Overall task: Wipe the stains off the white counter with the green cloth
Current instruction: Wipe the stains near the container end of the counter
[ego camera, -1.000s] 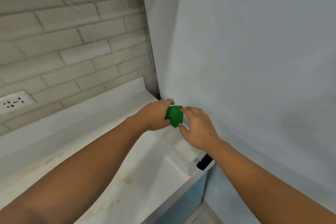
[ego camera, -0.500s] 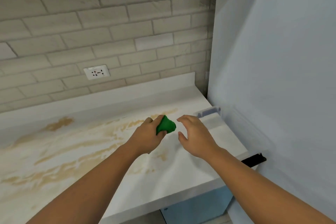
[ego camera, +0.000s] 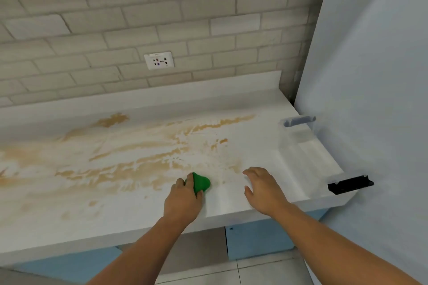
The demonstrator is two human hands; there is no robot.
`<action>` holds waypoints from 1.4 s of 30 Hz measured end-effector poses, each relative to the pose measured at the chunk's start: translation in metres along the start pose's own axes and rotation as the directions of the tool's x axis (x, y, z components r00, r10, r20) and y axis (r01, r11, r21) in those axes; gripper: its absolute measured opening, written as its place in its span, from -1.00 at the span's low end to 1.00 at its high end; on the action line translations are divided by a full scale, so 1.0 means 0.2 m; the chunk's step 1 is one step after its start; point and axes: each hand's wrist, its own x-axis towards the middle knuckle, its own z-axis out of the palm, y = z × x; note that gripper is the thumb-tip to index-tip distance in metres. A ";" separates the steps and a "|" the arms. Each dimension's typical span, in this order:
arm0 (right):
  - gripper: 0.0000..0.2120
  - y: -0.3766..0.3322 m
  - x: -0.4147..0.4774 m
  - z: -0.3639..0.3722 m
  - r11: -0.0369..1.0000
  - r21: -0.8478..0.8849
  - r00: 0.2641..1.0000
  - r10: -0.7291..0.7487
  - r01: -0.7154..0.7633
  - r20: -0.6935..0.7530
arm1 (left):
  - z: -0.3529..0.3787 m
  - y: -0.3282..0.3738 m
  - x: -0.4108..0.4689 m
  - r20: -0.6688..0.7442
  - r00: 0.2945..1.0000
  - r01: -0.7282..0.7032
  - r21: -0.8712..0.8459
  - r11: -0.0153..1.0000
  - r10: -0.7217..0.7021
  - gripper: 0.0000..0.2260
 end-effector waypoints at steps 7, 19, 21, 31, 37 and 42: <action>-0.54 -0.01 -0.05 0.11 0.998 -0.055 1.000 -0.002 0.002 -0.005 | 0.04 -0.11 -0.03 -0.163 0.983 -0.048 0.194 0.980 0.080 -0.43; -0.50 0.16 0.06 0.07 0.993 -0.122 1.000 0.001 0.000 0.007 | 0.21 -0.15 0.00 -0.068 0.965 -0.259 -0.065 0.964 0.255 -0.50; -0.48 0.20 0.08 0.07 0.991 -0.134 1.000 0.009 -0.006 0.026 | 0.23 -0.10 0.00 -0.078 0.986 -0.153 -0.042 0.987 0.150 -0.48; -0.43 0.27 0.16 0.09 0.985 -0.174 0.999 -0.009 0.017 0.045 | 0.25 0.01 0.11 -0.098 0.994 0.047 -0.023 0.999 -0.049 -0.49; -0.40 0.34 0.15 0.12 0.978 -0.210 0.999 0.002 0.008 0.048 | 0.25 0.14 0.25 -0.073 0.997 -0.043 -0.045 0.998 0.040 -0.50; -0.32 0.36 0.15 0.14 0.967 -0.256 0.998 0.013 0.003 0.059 | 0.27 0.22 0.27 -0.015 0.951 -0.310 -0.013 0.951 0.310 -0.48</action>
